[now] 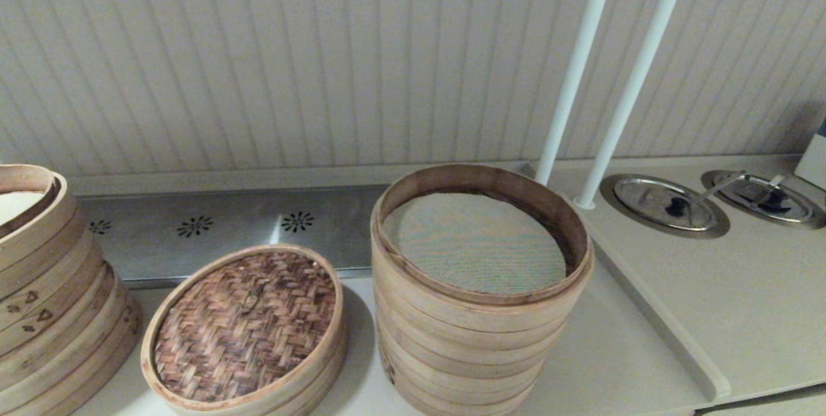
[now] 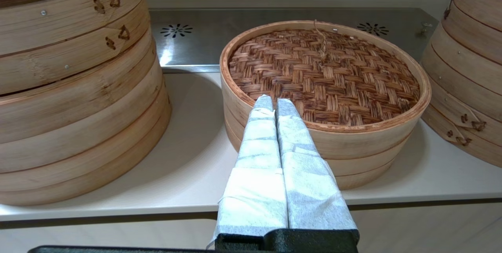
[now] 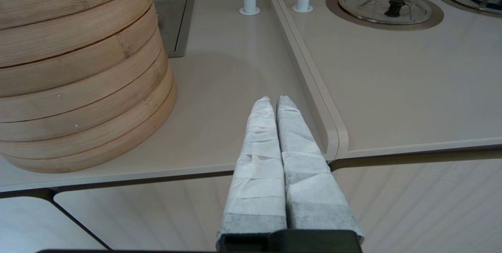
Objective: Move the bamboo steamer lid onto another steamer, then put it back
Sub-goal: Pick up the steamer
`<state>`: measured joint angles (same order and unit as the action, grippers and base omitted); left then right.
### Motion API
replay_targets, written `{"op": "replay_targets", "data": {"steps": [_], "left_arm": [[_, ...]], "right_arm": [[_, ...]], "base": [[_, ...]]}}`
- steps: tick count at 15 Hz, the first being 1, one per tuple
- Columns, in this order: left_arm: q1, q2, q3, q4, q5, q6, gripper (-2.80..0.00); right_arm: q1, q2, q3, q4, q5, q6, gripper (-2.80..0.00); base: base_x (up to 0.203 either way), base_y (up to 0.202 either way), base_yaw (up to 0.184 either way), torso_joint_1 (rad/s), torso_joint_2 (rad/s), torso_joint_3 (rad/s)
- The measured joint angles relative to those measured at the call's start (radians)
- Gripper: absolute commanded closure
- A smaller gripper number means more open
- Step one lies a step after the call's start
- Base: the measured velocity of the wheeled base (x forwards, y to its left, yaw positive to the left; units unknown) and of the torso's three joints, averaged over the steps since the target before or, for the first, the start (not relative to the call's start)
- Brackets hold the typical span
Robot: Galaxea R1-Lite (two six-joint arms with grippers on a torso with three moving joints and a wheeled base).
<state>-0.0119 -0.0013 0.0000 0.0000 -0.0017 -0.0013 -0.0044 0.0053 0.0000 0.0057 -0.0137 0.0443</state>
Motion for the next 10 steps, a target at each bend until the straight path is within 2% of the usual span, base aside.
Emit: {"op": "replay_targets", "data": {"steps": [10], "left_arm": [[0.000, 0.000, -0.013, 0.015, 0.001, 0.012, 0.00]], "right_arm": [[0.000, 0.000, 0.000, 0.000, 0.000, -0.001, 0.00]], "base": [[0.000, 0.000, 0.000, 0.000, 0.00, 0.000]]}}
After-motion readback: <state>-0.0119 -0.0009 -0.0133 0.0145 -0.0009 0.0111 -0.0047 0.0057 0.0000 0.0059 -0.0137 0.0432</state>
